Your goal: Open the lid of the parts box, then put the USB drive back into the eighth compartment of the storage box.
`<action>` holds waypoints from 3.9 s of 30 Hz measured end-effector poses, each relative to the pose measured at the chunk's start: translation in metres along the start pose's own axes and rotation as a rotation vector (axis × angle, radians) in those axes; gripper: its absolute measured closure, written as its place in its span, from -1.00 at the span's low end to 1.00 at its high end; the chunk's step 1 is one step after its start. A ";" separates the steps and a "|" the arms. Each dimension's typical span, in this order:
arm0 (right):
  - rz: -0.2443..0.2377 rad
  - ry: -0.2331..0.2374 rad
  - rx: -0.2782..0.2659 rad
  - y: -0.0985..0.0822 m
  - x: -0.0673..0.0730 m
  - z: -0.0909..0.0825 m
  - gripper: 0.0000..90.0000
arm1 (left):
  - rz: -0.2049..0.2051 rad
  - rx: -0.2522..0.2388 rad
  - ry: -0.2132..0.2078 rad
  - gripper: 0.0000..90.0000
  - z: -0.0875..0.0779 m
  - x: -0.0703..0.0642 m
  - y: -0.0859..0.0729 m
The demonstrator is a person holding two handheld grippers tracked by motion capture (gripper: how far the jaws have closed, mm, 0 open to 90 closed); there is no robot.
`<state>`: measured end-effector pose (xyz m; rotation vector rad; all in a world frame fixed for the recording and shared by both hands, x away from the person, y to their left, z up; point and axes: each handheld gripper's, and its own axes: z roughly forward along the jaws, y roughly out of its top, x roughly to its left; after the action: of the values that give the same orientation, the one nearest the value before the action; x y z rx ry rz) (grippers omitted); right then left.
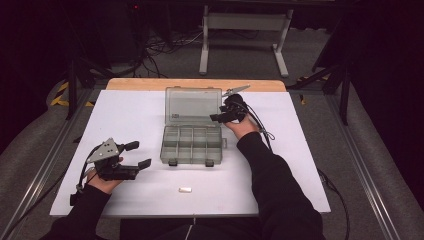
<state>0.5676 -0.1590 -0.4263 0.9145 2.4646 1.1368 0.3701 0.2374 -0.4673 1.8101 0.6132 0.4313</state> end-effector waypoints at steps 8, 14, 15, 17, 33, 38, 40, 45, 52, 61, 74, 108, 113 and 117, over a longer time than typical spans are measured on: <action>0.017 0.010 0.026 -0.005 -0.003 0.003 -0.21 | -0.004 0.002 -0.003 -0.57 0.001 0.000 0.000; 0.025 0.015 0.042 -0.007 -0.004 0.005 -0.22 | -0.007 0.003 -0.004 -0.57 0.001 0.000 0.000; 0.028 0.017 0.045 -0.007 -0.005 0.005 -0.22 | -0.002 0.005 -0.003 -0.57 0.001 0.000 0.000; 0.031 0.018 0.047 -0.007 -0.005 0.006 -0.22 | -0.001 0.006 -0.004 -0.56 0.001 0.000 0.000; 0.067 0.036 0.058 -0.009 -0.010 0.009 -0.24 | -0.007 -0.001 -0.011 -0.56 0.002 0.001 0.000; 0.068 0.024 0.054 -0.009 -0.011 0.006 -0.24 | -0.006 -0.002 -0.010 -0.56 0.002 0.001 0.001; 0.064 0.016 0.055 -0.008 -0.010 0.002 -0.24 | -0.005 -0.002 -0.010 -0.56 0.001 0.001 0.001; 0.029 0.008 0.039 -0.006 -0.002 -0.017 -0.24 | -0.005 -0.001 -0.009 -0.58 0.000 0.001 0.000; -0.026 0.019 -0.010 -0.009 0.020 -0.045 -0.25 | -0.013 -0.013 -0.007 -0.62 -0.006 0.001 0.000; -0.085 0.027 -0.026 -0.013 0.048 -0.067 -0.25 | -0.025 -0.024 -0.002 -0.62 -0.007 0.000 0.001; -0.187 0.101 -0.066 -0.020 0.093 -0.092 -0.31 | -0.013 -0.023 0.003 -0.64 -0.011 0.003 0.001; -0.419 0.290 0.097 -0.018 0.171 -0.079 -0.24 | -0.017 -0.023 0.018 -0.65 -0.016 0.001 -0.002; -0.441 0.303 0.139 -0.020 0.180 -0.071 -0.26 | -0.013 -0.022 0.018 -0.65 -0.016 0.002 -0.002; -0.450 0.314 0.159 -0.022 0.184 -0.066 -0.28 | -0.011 -0.021 0.017 -0.65 -0.016 0.002 -0.002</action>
<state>0.3857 -0.0892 -0.3972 0.1935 2.8399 0.9928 0.3619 0.2511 -0.4637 1.7834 0.6285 0.4449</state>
